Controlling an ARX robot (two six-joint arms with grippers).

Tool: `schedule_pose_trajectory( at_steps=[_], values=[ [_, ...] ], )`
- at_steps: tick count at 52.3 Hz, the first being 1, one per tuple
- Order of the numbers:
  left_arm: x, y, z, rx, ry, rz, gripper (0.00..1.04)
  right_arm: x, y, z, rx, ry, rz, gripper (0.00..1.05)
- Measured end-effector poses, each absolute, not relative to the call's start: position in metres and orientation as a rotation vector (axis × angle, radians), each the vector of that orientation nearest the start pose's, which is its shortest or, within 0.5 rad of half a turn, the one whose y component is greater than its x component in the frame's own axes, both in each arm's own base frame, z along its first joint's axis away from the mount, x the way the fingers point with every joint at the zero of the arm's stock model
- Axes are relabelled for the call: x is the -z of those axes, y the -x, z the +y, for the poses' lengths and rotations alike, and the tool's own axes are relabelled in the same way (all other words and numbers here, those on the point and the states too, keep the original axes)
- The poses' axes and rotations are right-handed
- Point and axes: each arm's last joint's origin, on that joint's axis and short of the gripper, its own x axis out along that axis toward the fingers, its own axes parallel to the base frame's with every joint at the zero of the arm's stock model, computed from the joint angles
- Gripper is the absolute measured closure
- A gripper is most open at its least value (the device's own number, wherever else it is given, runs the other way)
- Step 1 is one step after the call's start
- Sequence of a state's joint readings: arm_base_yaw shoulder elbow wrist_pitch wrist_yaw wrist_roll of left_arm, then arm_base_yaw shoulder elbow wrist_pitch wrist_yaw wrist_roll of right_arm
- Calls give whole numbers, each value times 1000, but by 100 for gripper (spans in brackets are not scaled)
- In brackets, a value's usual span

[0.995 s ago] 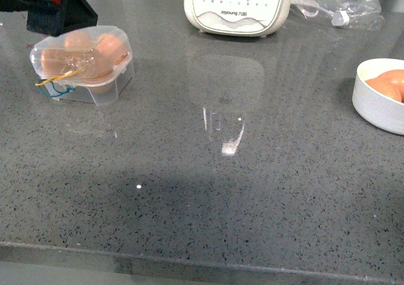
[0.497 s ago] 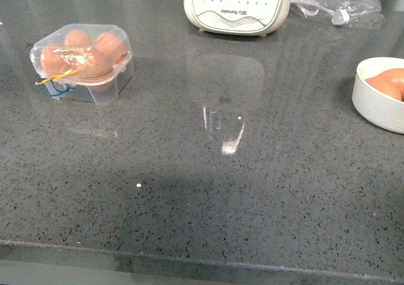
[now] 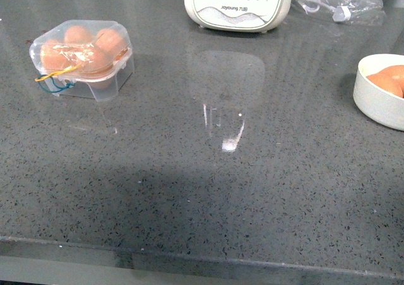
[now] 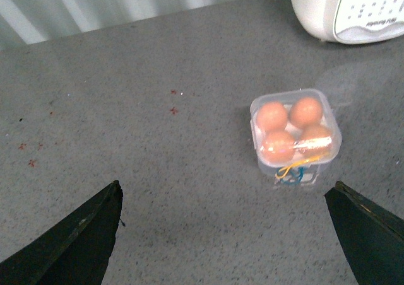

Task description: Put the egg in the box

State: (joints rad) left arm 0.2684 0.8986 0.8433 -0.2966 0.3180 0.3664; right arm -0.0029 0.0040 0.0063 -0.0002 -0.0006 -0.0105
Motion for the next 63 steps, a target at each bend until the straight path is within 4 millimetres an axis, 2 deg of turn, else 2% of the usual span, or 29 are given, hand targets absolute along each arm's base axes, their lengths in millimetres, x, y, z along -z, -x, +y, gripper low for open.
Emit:
schedule_pose_trajectory(
  at_steps=[7, 19, 25, 29, 36, 41, 45, 63],
  values=[
    [-307, -171, 46, 129, -303, 343, 7, -165, -98, 0, 2, 10, -2, 7],
    [-293, -164, 49, 97, -319, 333, 9, -165, -98, 0, 2, 10, -2, 7],
    [-275, -157, 41, -9, -196, 88, 29, -165, -98, 0, 2, 10, -2, 7],
    [-265, -151, 33, -13, -115, 5, 41, -165, -98, 0, 2, 10, -2, 7],
    [-247, -145, 25, -6, -47, -11, 61, -165, -98, 0, 2, 10, -2, 7],
    [-225, -139, 19, -9, -14, 17, 84, -165, -98, 0, 2, 10, -2, 7],
    [-217, -135, 15, -7, -10, 11, 101, -165, -98, 0, 2, 10, -2, 7],
    [-194, -123, 0, -1, -1, 0, 101, -165, -98, 0, 2, 10, -2, 7]
  ],
)
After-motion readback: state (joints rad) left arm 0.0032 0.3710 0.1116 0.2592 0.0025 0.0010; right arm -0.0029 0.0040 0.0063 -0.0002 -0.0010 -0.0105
